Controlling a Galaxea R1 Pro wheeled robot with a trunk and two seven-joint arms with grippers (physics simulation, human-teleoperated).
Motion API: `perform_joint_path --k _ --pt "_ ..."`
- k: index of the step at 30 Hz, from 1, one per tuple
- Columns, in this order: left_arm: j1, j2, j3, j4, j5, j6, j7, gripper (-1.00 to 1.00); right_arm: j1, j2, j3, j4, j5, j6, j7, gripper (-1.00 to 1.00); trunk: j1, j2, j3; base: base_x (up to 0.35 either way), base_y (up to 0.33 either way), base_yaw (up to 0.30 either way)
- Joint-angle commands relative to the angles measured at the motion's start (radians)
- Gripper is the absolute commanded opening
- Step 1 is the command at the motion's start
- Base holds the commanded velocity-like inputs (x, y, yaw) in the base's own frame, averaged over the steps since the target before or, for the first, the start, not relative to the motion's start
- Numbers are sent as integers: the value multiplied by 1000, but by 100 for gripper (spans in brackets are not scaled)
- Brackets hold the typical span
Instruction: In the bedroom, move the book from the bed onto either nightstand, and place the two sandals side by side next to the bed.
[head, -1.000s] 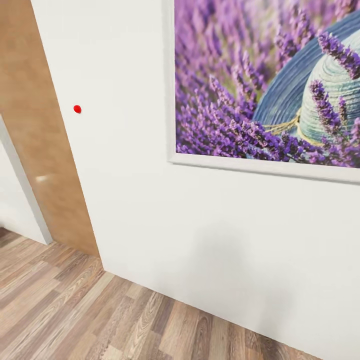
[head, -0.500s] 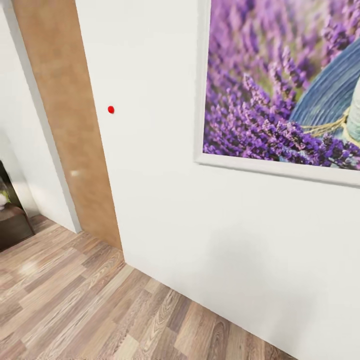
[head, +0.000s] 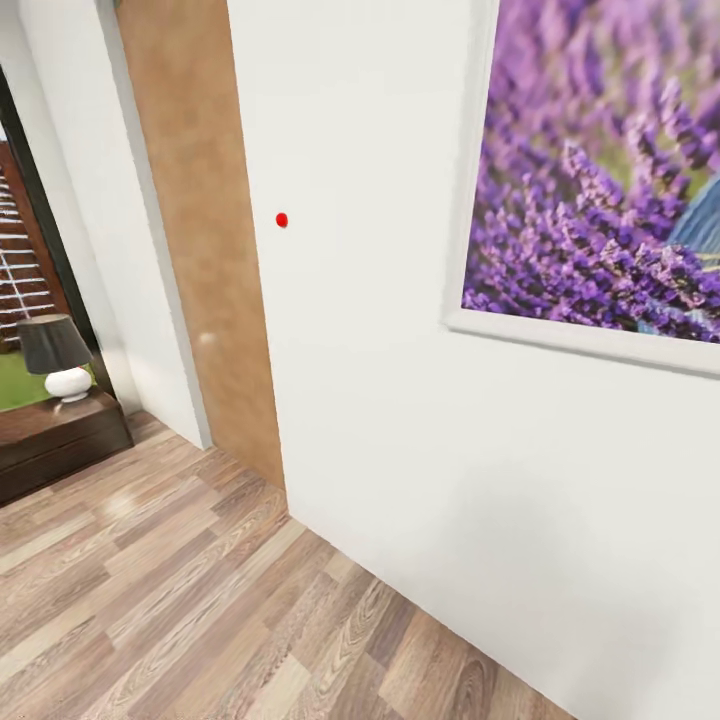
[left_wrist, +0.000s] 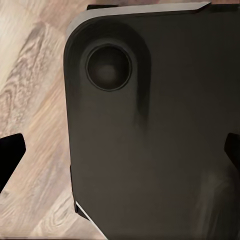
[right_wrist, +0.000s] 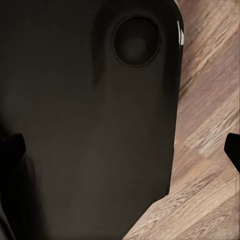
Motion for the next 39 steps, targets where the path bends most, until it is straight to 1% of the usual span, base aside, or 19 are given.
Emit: perform_joint_path --k 1,39 --pt "0 0 1 -1 0 1 0 100 0 0 -1 0 0 2 2 100 0 0 -1 0 0 293" --pt "0 0 1 -1 0 1 0 100 0 0 -2 -1 0 1 2 100 0 0 -1 0 0 293"
